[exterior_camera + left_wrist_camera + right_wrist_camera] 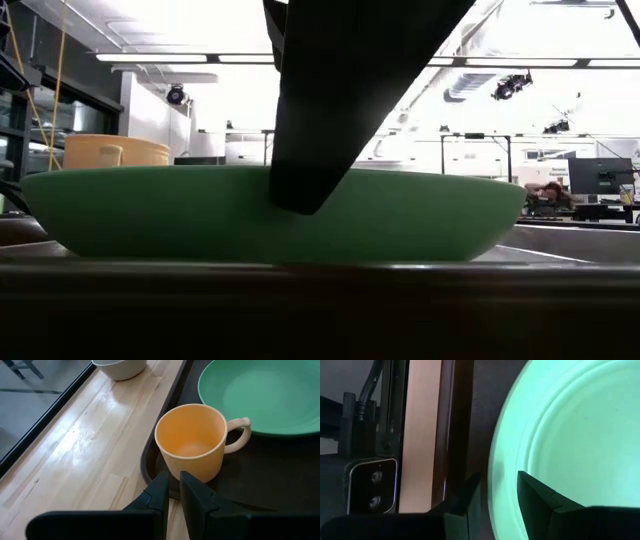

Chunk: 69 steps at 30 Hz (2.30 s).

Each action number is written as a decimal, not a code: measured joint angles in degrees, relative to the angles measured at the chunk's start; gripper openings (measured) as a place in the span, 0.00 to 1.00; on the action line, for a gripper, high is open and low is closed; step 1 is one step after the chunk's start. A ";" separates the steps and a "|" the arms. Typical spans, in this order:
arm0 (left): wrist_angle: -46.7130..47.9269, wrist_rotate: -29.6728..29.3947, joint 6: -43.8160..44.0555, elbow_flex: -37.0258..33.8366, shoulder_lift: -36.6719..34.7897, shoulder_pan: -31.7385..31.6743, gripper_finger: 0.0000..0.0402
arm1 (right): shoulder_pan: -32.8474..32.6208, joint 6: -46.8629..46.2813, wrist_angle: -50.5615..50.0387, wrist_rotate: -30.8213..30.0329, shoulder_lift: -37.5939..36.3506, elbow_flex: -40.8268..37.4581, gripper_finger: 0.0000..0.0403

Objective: Set up tray
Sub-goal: Put the green plate on the black serving tray to the bottom right of the orange mug, then put the gray bowl on the green plate

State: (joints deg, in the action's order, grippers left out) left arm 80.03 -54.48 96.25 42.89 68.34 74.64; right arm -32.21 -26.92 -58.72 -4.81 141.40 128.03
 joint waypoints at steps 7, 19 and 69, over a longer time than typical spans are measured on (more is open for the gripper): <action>-0.07 0.00 -0.25 0.00 0.00 0.00 0.20 | 0.07 -0.06 0.26 2.17 0.00 0.02 0.27; -0.80 0.00 -0.44 0.00 0.00 0.00 0.20 | 0.37 -0.04 -0.70 2.32 -0.57 2.65 0.27; -5.45 -3.23 -6.01 0.00 0.02 0.01 0.20 | 11.28 9.16 -26.23 -19.03 -20.48 6.14 0.27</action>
State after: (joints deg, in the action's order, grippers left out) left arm 74.58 -57.71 90.24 42.89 68.36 74.65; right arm -20.93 -17.76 -84.95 -23.84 120.92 134.17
